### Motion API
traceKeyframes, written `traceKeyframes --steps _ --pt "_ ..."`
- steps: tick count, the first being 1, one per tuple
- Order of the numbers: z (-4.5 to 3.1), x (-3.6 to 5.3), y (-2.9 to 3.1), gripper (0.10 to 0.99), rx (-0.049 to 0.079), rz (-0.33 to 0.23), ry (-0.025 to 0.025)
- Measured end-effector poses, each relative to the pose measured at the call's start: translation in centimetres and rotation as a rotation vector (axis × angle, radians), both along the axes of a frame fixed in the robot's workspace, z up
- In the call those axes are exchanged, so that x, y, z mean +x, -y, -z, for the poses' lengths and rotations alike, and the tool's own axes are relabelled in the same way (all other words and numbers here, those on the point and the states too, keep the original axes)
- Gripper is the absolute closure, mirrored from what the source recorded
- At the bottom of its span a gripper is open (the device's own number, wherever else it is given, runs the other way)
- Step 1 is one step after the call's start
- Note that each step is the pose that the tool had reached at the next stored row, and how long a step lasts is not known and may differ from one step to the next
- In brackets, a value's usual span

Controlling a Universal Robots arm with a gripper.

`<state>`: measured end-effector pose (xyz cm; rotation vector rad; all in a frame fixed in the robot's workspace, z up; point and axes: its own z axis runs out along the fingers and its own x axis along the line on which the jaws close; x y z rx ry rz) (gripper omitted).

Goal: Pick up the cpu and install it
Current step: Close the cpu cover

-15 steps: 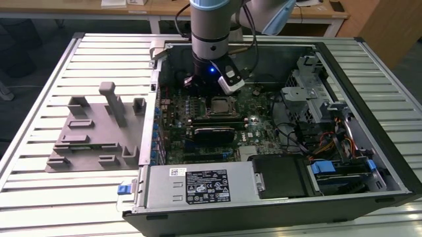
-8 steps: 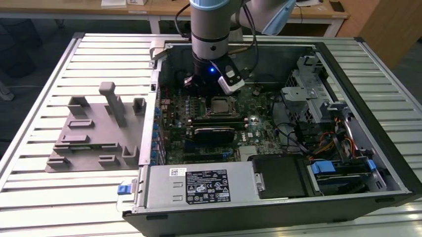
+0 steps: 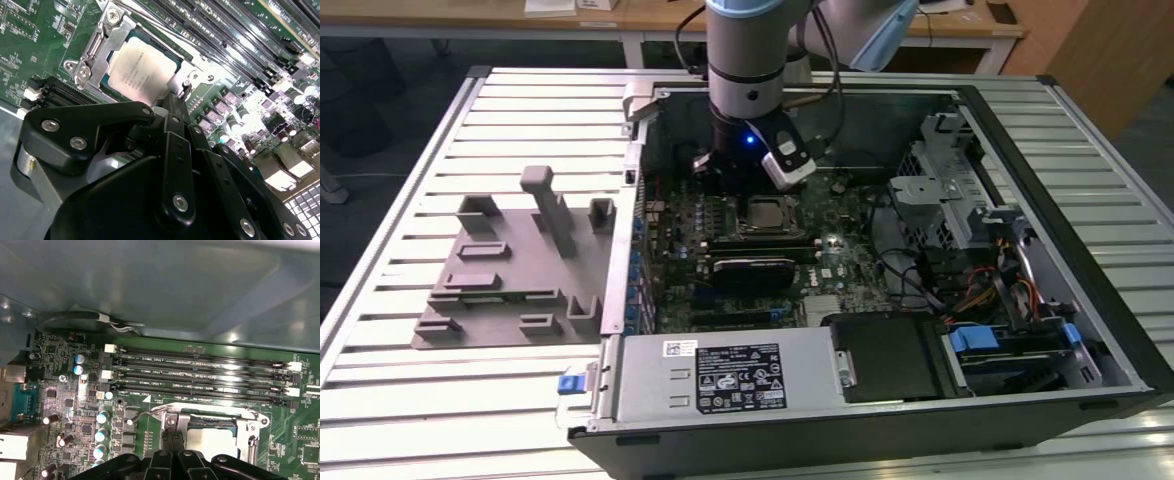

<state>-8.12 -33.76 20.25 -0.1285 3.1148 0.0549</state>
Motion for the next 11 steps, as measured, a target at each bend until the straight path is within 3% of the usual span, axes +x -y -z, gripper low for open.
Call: traceKeyframes --steps 11 --pt "0.31 0.19 0.26 0.98 0.0 0.004 0.0"
